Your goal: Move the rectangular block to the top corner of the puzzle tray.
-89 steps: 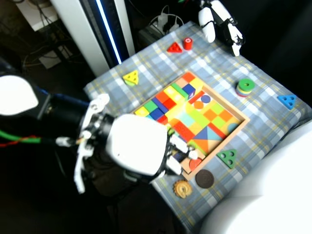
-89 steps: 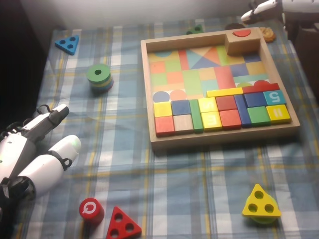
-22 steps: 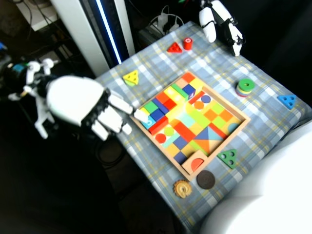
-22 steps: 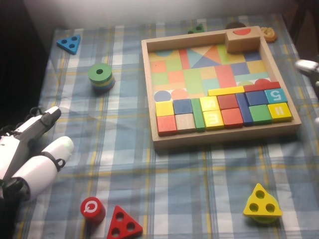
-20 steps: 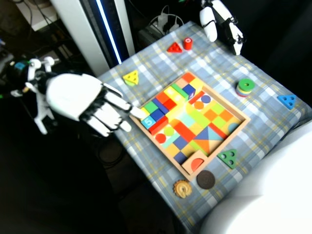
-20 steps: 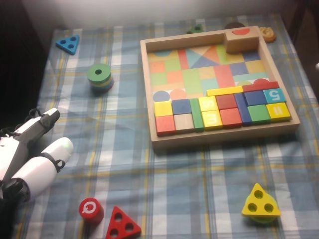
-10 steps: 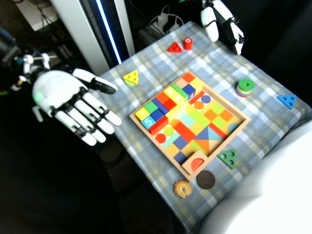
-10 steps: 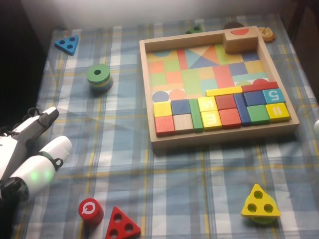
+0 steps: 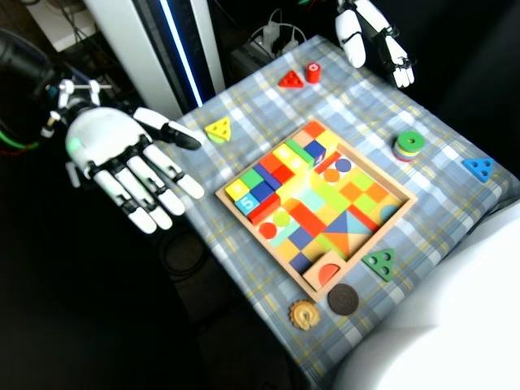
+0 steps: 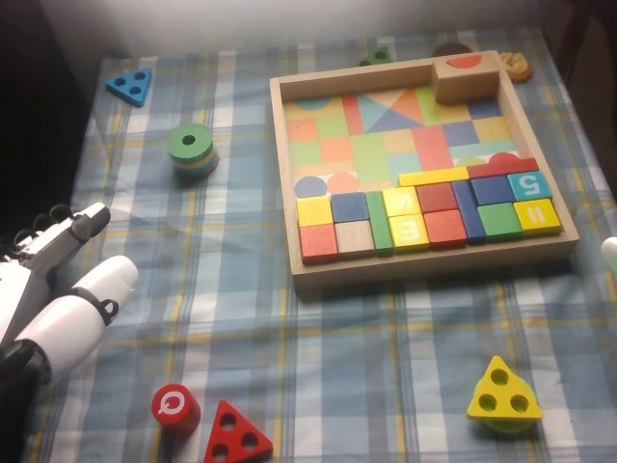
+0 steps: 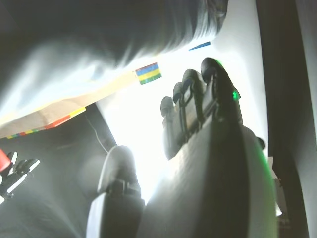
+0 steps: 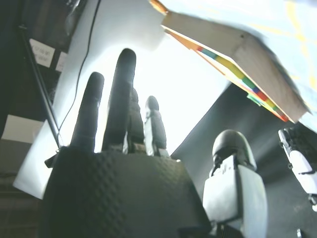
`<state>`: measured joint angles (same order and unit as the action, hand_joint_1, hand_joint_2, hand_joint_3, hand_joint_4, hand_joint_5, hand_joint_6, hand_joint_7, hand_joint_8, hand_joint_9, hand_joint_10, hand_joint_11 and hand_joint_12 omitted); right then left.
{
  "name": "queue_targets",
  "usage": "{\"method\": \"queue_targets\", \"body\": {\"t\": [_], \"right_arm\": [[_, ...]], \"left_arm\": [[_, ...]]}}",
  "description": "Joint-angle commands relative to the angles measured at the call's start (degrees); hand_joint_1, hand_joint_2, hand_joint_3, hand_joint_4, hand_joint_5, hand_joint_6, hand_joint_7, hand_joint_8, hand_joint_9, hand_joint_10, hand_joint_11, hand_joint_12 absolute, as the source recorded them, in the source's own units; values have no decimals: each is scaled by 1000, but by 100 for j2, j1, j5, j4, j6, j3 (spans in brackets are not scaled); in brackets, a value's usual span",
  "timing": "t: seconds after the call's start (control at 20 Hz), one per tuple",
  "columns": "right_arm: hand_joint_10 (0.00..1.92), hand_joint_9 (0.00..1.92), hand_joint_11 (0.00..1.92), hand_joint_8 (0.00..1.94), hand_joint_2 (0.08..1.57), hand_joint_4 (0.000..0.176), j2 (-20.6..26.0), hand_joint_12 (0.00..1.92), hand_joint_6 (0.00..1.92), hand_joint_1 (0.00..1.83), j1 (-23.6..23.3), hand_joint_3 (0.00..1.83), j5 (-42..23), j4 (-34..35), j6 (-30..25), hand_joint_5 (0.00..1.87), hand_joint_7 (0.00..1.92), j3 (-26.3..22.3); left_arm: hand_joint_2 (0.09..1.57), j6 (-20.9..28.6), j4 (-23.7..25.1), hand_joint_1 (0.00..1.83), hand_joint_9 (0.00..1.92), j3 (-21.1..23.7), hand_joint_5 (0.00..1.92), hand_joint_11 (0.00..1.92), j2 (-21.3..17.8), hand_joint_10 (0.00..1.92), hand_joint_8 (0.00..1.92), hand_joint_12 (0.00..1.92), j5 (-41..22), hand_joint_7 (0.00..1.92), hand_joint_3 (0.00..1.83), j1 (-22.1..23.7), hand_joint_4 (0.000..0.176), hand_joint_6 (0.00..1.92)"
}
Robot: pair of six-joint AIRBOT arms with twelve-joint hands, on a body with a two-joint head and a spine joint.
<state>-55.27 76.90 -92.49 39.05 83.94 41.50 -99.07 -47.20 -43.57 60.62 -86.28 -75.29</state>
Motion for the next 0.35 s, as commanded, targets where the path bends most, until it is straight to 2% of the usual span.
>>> {"method": "queue_targets", "body": {"t": [0.0, 0.05, 0.15, 0.2, 0.25, 0.3], "right_arm": [[11, 107, 0, 4, 1082, 29, -25, 545, 3, 0, -53, 0, -747, -214, 23, 184, 153, 38], [11, 124, 0, 3, 1069, 30, -50, 641, 2, 0, -56, 0, -764, -195, 23, 197, 163, 58], [13, 150, 0, 3, 1059, 18, -89, 725, 3, 0, -56, 0, -819, -154, 23, 220, 185, 68], [13, 169, 0, 4, 1062, 6, -104, 750, 3, 0, -56, 0, -842, -133, 23, 236, 203, 68], [7, 164, 0, 1, 1049, 19, -121, 728, 1, 0, -57, 0, -842, -128, 23, 238, 200, 82], [6, 169, 0, 1, 1046, 21, -130, 763, 1, 0, -57, 0, -843, -128, 23, 244, 204, 116]], "left_arm": [[1349, 41, 250, 119, 212, -29, 310, 0, 22, 10, 2, 334, -671, 285, 0, 27, 29, 0], [1351, 40, 248, 120, 215, -29, 307, 0, 29, 10, 1, 347, -671, 285, 1, 26, 36, 0], [1346, 40, 256, 134, 238, -29, 329, 0, 36, 11, 1, 458, -676, 298, 0, 26, 24, 2], [1338, 40, 256, 112, 239, -27, 330, 0, 44, 9, 1, 460, -687, 299, 0, 26, 31, 1], [1332, 40, 256, 96, 236, -23, 335, 0, 53, 7, 0, 458, -706, 296, 0, 26, 34, 2], [1336, 40, 255, 95, 235, -25, 334, 0, 69, 6, 0, 457, -725, 295, 0, 25, 27, 1]]}}
